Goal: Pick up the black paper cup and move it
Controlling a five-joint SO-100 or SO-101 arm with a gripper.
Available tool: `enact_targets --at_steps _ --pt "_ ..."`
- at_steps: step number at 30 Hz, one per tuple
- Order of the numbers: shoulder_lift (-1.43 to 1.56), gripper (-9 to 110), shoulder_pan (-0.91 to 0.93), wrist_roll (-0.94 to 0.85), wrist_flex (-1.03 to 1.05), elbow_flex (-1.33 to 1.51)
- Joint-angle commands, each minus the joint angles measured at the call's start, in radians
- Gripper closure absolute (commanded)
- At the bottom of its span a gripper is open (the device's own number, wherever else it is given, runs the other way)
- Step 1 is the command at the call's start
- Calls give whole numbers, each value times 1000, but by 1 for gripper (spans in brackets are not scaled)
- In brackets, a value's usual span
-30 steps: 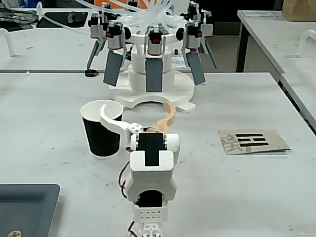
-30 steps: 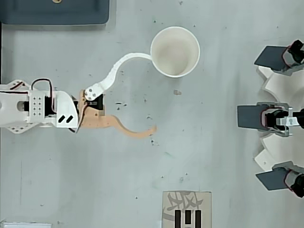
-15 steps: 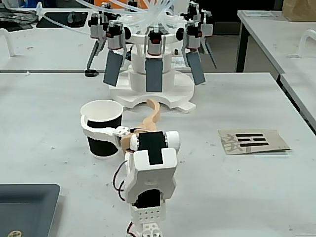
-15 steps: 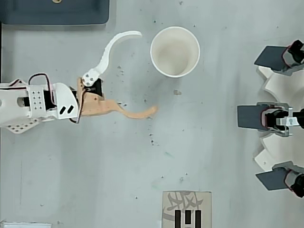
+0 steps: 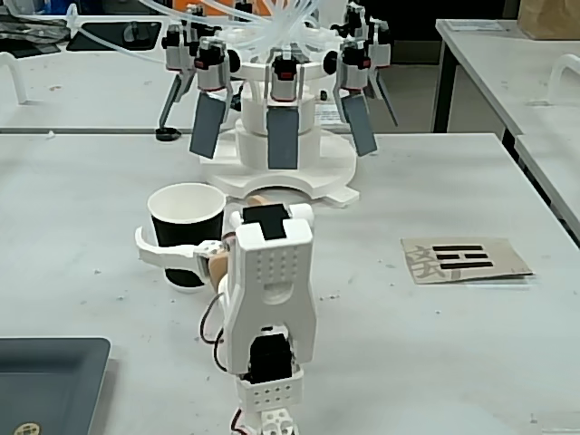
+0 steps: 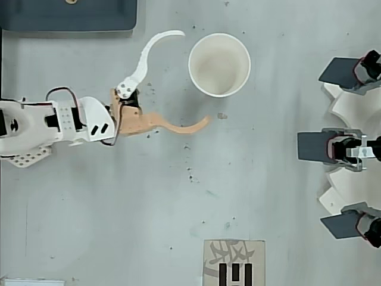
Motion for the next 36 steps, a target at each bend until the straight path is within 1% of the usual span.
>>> enact_targets --at_steps 1,19,36 --pt "-51 56 -9 17 -34 -132" --pt "-368 56 -55 72 -57 -445" --pt "-526 58 -94 97 -60 -588"
